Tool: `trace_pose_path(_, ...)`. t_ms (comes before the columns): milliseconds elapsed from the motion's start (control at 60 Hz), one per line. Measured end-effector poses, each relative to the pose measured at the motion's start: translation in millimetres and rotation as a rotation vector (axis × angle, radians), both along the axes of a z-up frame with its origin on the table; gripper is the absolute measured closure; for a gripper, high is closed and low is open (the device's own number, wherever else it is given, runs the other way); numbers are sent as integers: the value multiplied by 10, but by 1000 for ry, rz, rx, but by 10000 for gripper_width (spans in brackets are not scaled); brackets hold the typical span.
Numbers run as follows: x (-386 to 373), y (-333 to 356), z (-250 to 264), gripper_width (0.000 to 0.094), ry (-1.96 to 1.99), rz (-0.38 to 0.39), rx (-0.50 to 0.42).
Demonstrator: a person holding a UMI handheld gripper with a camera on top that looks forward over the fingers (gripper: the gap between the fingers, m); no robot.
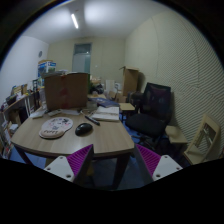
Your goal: Arrange mouse
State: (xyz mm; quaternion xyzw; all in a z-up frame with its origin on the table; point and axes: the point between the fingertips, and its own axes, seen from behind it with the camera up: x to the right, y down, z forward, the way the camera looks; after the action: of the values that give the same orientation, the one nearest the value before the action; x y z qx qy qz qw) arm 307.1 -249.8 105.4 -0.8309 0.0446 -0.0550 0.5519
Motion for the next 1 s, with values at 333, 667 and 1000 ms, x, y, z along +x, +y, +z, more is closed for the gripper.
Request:
trace_pose_path(333, -1195, 980, -664, 106, 72, 216, -99)
trace_pose_path(667, -1567, 2095, -1194, 109, 74, 240, -215)
trace_pose_path(1000, -1439, 2746, -1197, 113, 105, 166, -255)
